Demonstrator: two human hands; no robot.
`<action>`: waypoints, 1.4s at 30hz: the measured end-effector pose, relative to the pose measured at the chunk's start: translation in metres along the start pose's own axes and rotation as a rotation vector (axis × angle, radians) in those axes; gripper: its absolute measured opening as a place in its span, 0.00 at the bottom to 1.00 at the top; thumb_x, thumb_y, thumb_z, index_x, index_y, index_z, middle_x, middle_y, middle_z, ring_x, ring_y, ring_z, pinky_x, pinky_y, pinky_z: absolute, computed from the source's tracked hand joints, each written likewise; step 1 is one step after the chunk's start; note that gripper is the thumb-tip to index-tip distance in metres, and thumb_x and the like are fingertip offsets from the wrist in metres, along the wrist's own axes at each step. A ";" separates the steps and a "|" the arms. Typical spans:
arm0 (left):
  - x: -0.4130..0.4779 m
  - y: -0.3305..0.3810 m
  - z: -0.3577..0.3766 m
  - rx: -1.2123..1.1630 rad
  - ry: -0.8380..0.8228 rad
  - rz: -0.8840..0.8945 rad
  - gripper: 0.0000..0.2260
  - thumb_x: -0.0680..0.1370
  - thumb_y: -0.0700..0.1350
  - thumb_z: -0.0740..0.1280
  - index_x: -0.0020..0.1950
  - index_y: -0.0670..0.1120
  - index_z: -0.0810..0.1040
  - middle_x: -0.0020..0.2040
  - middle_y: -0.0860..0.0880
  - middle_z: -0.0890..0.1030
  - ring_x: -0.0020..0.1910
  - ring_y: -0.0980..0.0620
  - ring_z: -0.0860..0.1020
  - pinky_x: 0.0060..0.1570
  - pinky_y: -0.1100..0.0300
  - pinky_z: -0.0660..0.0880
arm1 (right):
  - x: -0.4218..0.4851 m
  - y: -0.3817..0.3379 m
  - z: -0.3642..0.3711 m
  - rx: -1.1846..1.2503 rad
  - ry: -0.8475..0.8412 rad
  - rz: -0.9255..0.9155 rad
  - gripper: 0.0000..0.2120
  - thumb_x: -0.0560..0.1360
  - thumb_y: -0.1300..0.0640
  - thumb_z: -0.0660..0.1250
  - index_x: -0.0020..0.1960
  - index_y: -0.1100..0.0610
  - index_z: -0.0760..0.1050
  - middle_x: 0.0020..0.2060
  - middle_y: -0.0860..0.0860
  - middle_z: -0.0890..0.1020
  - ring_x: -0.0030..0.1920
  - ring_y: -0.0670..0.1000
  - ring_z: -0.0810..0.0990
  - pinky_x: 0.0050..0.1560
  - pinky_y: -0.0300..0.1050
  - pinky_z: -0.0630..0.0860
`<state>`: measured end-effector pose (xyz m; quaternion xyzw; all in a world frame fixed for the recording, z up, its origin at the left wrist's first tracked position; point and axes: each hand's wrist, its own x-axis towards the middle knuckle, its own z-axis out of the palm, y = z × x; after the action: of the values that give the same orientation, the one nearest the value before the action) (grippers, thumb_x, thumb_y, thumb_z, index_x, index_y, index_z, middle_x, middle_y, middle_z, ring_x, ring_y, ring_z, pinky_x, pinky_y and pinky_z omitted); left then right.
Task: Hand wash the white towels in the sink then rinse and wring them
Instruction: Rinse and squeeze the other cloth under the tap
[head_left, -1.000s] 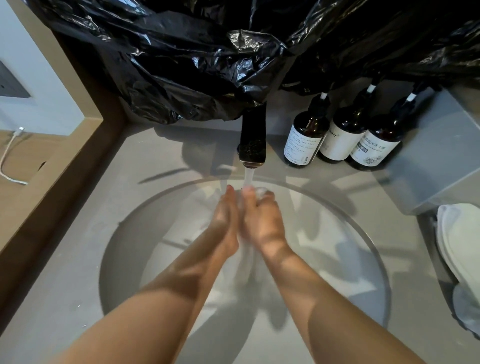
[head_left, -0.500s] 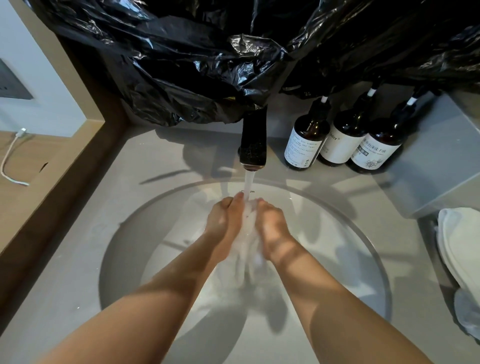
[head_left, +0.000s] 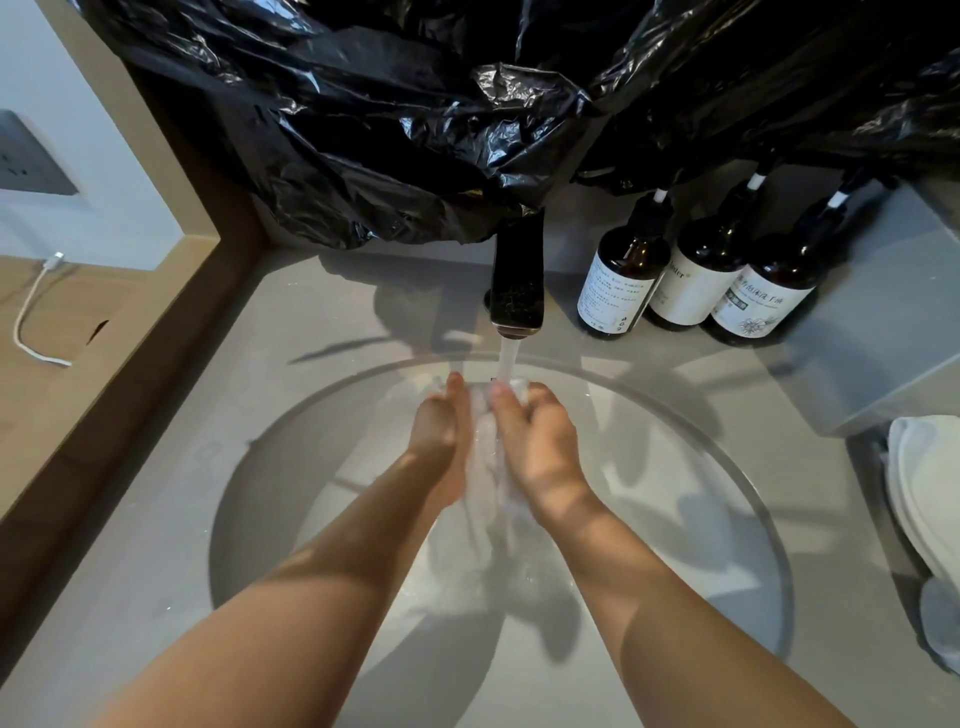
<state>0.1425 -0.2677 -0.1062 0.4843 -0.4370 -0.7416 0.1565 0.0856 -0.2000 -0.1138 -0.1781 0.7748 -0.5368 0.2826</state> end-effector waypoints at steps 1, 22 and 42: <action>0.000 0.002 -0.001 -0.003 -0.041 -0.003 0.19 0.84 0.52 0.51 0.52 0.41 0.76 0.39 0.42 0.79 0.36 0.47 0.78 0.34 0.60 0.72 | 0.003 -0.003 0.000 0.048 0.032 0.038 0.12 0.78 0.47 0.62 0.41 0.53 0.71 0.35 0.48 0.76 0.41 0.52 0.76 0.47 0.42 0.72; -0.003 -0.027 -0.029 -0.073 -0.281 0.056 0.08 0.80 0.46 0.62 0.45 0.51 0.80 0.37 0.52 0.80 0.38 0.52 0.77 0.36 0.61 0.70 | 0.005 0.013 -0.015 0.382 -0.033 0.214 0.13 0.73 0.52 0.70 0.56 0.53 0.76 0.57 0.59 0.80 0.57 0.59 0.80 0.61 0.55 0.76; 0.008 -0.018 -0.028 -0.007 -0.531 0.034 0.12 0.80 0.44 0.63 0.62 0.42 0.76 0.55 0.41 0.81 0.54 0.44 0.81 0.56 0.49 0.77 | 0.006 0.014 -0.016 0.262 -0.006 0.257 0.09 0.76 0.52 0.68 0.45 0.59 0.77 0.43 0.59 0.83 0.42 0.57 0.83 0.48 0.49 0.79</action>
<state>0.1661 -0.2766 -0.1292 0.2649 -0.4682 -0.8415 0.0504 0.0710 -0.1866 -0.1240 -0.0407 0.7137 -0.5922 0.3718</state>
